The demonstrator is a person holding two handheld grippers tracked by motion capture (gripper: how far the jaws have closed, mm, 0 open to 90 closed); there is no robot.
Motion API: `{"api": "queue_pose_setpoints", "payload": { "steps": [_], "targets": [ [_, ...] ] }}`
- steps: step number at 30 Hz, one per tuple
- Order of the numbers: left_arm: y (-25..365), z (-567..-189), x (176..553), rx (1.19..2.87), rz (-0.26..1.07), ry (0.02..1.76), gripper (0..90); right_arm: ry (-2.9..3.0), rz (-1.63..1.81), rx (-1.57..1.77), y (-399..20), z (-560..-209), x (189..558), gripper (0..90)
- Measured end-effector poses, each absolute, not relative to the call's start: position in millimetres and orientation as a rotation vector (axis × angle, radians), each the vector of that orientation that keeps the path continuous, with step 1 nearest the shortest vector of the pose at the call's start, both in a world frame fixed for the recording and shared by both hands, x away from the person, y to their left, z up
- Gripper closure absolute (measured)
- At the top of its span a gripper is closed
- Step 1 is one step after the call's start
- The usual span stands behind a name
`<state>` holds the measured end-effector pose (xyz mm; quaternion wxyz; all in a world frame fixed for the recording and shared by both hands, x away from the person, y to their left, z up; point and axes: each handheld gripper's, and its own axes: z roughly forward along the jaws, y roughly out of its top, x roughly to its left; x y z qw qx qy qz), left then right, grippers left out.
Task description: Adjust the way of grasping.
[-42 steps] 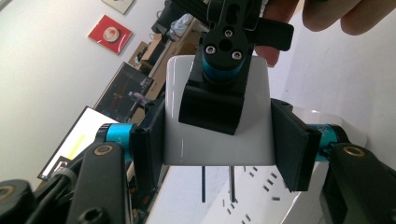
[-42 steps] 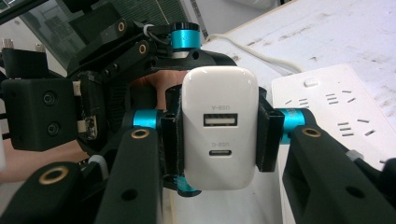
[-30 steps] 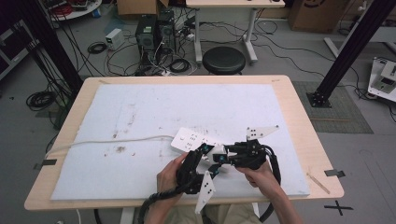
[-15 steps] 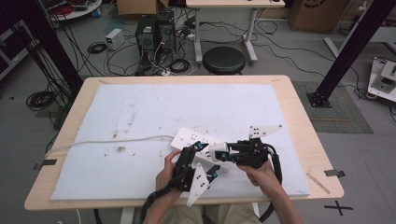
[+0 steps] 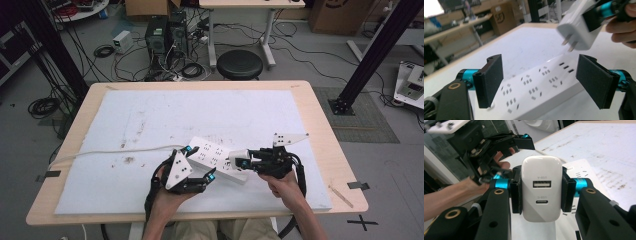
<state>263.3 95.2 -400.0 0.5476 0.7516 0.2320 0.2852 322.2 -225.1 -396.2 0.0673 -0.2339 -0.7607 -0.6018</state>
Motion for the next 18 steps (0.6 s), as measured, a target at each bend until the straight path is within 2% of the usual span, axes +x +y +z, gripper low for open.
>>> {"api": "queue_pose_setpoints", "payload": {
  "steps": [5,18],
  "targets": [
    [108,-399,261,1.753,0.698,0.576,22.0,-2.304,-1.826,-0.7,-227,-396,323,63.2],
    [170,-400,265,1.608,0.716,0.818,21.5,-2.334,-1.885,-0.754,-239,-390,318,63.2]
  ]
}}
